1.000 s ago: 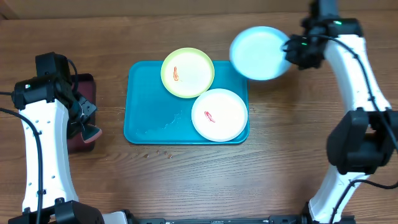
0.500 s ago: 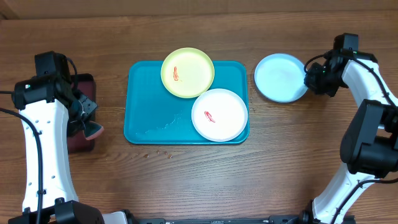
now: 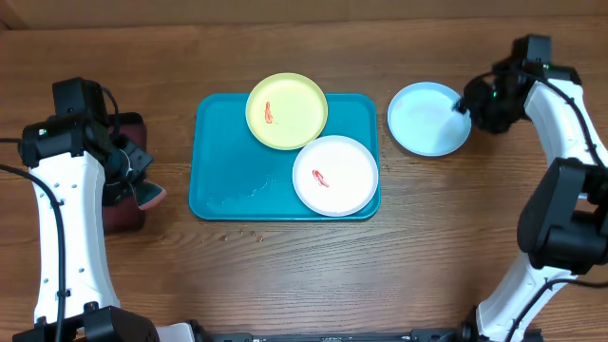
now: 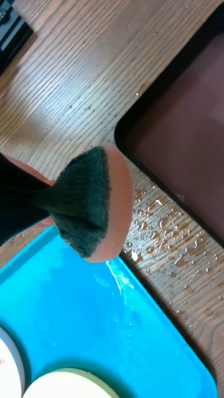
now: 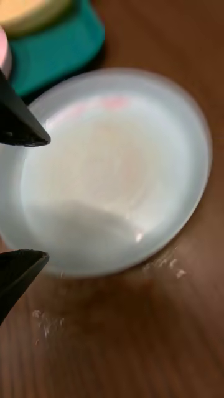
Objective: Clean dirty plates on tray and stack at the side
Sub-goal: 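Reach the right gripper back to the yellow plate rim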
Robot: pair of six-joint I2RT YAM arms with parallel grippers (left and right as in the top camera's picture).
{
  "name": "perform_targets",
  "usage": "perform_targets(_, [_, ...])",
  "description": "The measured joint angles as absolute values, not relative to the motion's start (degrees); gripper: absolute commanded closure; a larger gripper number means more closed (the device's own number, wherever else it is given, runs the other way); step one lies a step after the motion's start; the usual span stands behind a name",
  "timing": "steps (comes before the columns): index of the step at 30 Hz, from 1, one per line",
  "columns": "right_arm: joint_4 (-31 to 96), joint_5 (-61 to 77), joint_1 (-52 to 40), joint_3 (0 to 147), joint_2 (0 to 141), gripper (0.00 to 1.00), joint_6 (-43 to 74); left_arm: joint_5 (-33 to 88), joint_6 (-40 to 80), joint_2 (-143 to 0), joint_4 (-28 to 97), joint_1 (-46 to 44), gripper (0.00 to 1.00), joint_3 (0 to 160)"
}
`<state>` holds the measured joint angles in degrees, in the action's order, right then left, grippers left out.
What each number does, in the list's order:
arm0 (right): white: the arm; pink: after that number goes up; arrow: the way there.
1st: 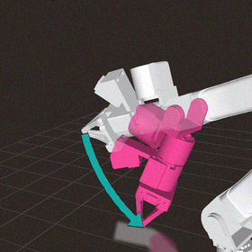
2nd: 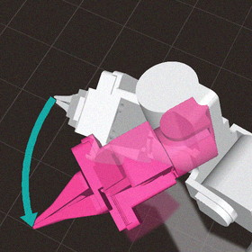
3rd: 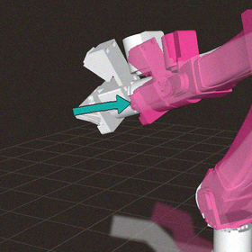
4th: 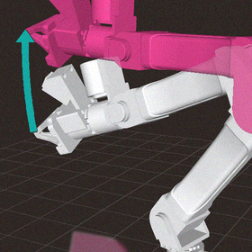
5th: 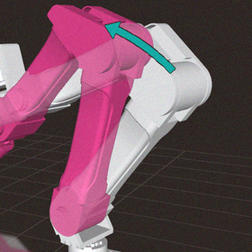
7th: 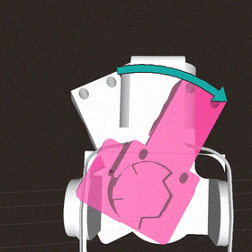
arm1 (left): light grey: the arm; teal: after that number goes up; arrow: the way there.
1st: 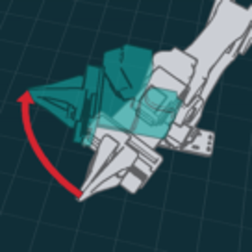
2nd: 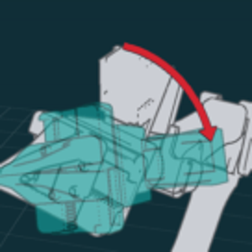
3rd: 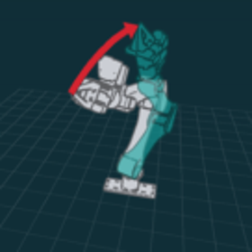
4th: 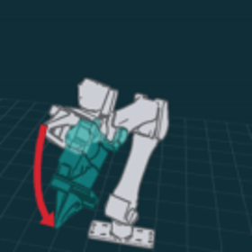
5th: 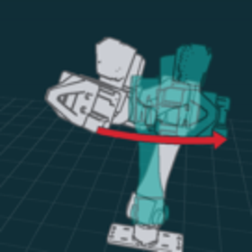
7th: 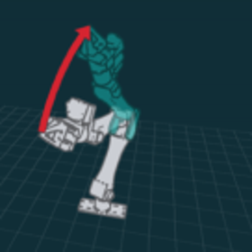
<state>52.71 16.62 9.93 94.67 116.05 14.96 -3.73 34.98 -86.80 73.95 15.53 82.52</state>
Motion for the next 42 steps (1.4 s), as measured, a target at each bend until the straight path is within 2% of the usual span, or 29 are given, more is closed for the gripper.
perform_targets(2, [50.0, 18.6, 8.3, 95.5, 114.0, 0.30, 14.9, -3.6, 34.6, -86.8, 73.6, 15.5, 0.96, 82.5])
perform_targets(4, [46.3, 20.4, 5.0, 96.5, 111.2, 0.13, 15.0, -3.6, 34.4, -86.8, 73.6, 15.5, 0.96, 82.5])
perform_targets(5, [44.8, 20.9, 3.4, 96.7, 110.3, 0.08, 14.6, -3.6, 34.3, -86.8, 73.6, 15.5, 0.96, 82.5])
perform_targets(12, [33.0, 16.0, -11.3, 97.8, 111.0, 0.07, 15.0, -3.4, 34.1, -86.8, 73.6, 15.5, 0.96, 82.5])
perform_targets(15, [31.1, 11.6, -16.9, 97.8, 115.0, 0.16, 15.0, -3.4, 33.9, -86.8, 73.5, 15.5, 0.96, 82.5])
perform_targets(17, [30.1, 8.7, -19.2, 97.8, 118.0, 0.28, 15.0, -3.4, 33.9, -86.8, 73.5, 15.5, 0.96, 82.5])
perform_targets(20, [28.6, 5.8, -21.3, 97.7, 122.4, 0.41, 15.0, -3.4, 33.9, -86.8, 73.5, 15.5, 0.96, 82.5])
perform_targets(23, [27.2, 4.3, -22.6, 97.7, 125.7, 0.61, 14.9, -3.4, 33.9, -86.8, 73.4, 15.5, 0.96, 82.5])
perform_targets(24, [26.7, 4.0, -22.8, 97.7, 126.6, 0.63, 14.7, -3.4, 33.9, -86.8, 73.4, 15.5, 0.96, 82.5])
perform_targets(36, [24.6, 2.6, -25.0, 97.7, 130.2, 0.68, 17.6, -3.2, 33.9, -86.8, 73.4, 15.5, 0.96, 82.5])
perform_targets(42, [25.3, 2.7, -25.2, 97.7, 131.4, 0.84, 18.0, -3.2, 33.9, -86.8, 73.4, 15.5, 0.96, 82.5])
